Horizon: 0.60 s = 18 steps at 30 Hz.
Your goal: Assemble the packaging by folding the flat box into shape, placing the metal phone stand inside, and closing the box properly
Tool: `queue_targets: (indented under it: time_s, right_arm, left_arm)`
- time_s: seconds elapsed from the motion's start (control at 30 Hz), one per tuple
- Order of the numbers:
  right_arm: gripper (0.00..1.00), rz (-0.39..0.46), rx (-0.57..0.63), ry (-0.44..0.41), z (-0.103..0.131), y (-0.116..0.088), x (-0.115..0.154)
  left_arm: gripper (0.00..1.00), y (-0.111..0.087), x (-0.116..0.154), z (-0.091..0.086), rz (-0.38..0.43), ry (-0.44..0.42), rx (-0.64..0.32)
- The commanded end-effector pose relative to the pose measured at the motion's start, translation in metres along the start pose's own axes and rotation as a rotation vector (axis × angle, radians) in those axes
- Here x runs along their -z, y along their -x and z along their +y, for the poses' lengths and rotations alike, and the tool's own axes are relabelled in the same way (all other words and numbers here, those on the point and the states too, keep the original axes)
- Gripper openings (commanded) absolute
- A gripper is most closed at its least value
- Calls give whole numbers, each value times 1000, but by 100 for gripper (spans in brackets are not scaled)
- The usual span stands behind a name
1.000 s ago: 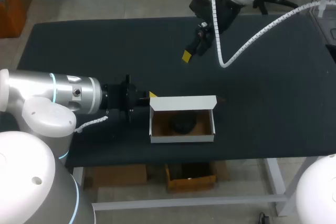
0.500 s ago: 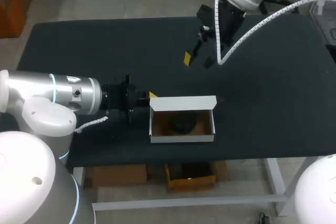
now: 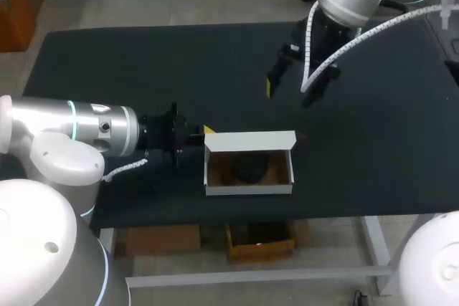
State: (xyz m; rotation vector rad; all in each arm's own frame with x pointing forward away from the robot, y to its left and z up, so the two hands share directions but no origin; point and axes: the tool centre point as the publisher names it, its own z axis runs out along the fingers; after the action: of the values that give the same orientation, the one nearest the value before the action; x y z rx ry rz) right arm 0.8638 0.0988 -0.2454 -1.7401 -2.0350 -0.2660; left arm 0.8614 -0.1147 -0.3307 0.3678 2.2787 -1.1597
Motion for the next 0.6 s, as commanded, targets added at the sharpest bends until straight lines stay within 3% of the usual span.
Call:
queue_targets:
  time_s: [0.03, 0.1, 0.4, 0.6]
  right_arm:
    - [100, -24, 0, 37, -7, -4, -1]
    - [100, -24, 0, 37, -7, -4, -1]
    - [100, -24, 0, 37, -7, -4, -1]
    - [100, -24, 0, 37, -7, -4, -1]
  left_arm:
    - [0, -3, -2, 2, -5, -2, -1]
    - [0, -3, -2, 2, -5, -2, -1]
    - [0, -20, -2, 0, -94, 72, -174]
    - [0, -26, -1, -1, -117, 82, -221]
